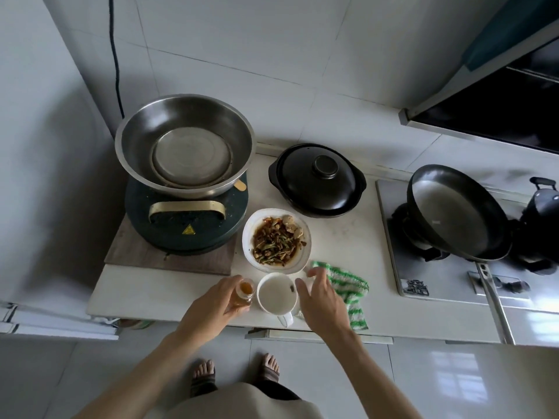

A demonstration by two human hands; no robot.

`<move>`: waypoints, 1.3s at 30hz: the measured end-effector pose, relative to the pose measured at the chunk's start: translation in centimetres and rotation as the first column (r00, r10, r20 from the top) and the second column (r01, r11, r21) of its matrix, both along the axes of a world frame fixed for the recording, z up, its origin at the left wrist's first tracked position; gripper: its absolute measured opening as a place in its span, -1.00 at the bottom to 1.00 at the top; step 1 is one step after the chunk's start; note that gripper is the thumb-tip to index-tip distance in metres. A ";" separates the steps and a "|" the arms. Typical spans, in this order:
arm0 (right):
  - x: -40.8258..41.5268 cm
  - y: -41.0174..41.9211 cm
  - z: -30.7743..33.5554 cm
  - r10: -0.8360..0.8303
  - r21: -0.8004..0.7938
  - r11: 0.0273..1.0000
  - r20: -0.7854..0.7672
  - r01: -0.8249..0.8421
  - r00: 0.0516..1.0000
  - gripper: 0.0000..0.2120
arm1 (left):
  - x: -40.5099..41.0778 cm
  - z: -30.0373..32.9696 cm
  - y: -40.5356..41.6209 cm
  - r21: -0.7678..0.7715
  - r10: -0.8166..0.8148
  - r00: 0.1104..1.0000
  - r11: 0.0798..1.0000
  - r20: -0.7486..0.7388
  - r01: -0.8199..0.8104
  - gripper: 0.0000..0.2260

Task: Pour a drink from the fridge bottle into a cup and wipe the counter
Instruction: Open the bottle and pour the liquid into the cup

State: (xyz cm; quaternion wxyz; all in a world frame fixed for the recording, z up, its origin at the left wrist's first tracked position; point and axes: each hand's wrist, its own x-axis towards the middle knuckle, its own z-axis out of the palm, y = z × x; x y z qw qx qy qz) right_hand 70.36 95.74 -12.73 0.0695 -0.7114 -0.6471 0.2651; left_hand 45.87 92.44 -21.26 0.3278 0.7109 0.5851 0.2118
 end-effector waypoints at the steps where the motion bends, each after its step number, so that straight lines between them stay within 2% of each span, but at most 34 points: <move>1: 1.0 -0.4 -0.4 -0.050 -0.048 0.998 -0.024 0.049 0.998 -0.76 | -0.2 0.4 0.1 0.003 -0.017 1.000 1.000 -0.020 0.017 -0.45; 5: 3.7 -2.1 -2.1 -0.173 -0.139 0.976 -0.013 0.170 0.985 -0.71 | -0.1 1.7 0.9 0.027 -0.086 0.987 0.996 -0.137 0.091 -0.45; 9: 4.6 -3.1 -3.2 -0.213 -0.185 0.961 -0.015 0.206 0.977 -0.67 | 0.6 3.0 1.7 0.042 -0.127 0.957 0.989 -0.262 0.143 -0.42; 20: 4.2 -3.0 -4.2 -0.184 -0.158 0.971 -0.029 0.178 0.982 -0.70 | 1.1 5.6 2.8 0.066 -0.161 0.827 0.971 -0.538 0.232 -0.33; 27: 4.0 -3.0 -4.7 -0.128 -0.151 0.981 -0.006 0.126 0.992 -0.68 | 1.6 6.1 2.4 0.049 -0.190 0.786 0.962 -0.588 0.269 -0.31; 32: 4.1 -3.2 -4.7 -0.048 -0.121 0.991 0.077 0.057 0.996 -0.63 | 2.0 6.7 2.2 0.034 -0.187 0.770 0.965 -0.610 0.261 -0.30; 39: 3.7 -3.3 -4.7 0.055 -0.108 0.993 0.165 -0.037 0.985 -0.66 | 2.3 7.7 2.6 0.005 -0.205 0.743 0.963 -0.637 0.270 -0.32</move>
